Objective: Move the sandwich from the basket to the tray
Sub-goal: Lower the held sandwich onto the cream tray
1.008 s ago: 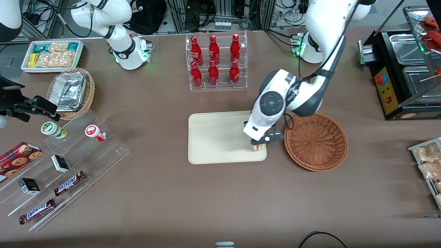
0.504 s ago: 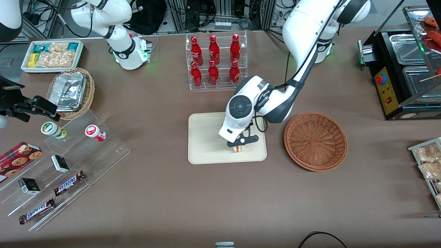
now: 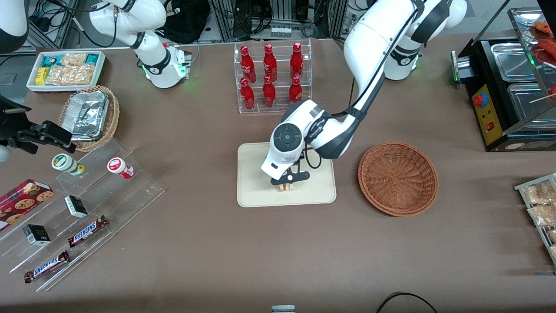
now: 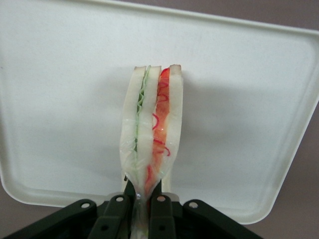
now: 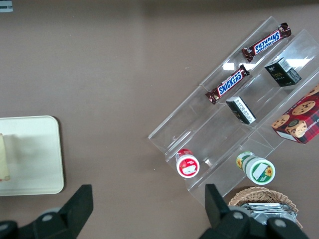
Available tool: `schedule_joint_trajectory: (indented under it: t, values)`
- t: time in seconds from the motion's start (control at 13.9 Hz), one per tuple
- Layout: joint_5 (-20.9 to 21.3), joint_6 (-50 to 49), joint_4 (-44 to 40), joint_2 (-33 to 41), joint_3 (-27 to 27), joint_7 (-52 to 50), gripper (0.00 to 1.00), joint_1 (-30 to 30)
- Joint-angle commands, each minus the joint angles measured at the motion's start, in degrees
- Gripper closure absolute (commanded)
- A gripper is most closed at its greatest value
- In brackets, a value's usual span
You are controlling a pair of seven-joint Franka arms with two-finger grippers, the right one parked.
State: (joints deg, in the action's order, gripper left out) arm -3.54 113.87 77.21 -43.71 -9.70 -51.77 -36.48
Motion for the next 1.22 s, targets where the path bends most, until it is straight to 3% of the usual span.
schedule_joint_trajectory:
  t: [0.0, 0.43, 0.5, 0.65, 0.72, 1.15]
  values:
    - [-0.7, -0.2, -2.1, -1.5, 0.1, -0.8, 0.97, -0.5]
    - [-0.5, 0.0, -2.0, -2.3, 0.2, -0.9, 0.91, -0.4]
    - [-0.5, 0.3, -1.9, -2.3, 0.2, -1.0, 0.82, -0.4]
    - [-0.5, 0.4, -1.7, -2.4, 0.2, -1.0, 0.14, -0.4]
    - [-0.4, 0.4, -1.6, -2.3, 0.2, -1.5, 0.00, -0.6]
    - [0.4, -4.3, -1.5, 4.7, 0.5, -1.0, 0.00, -0.3]
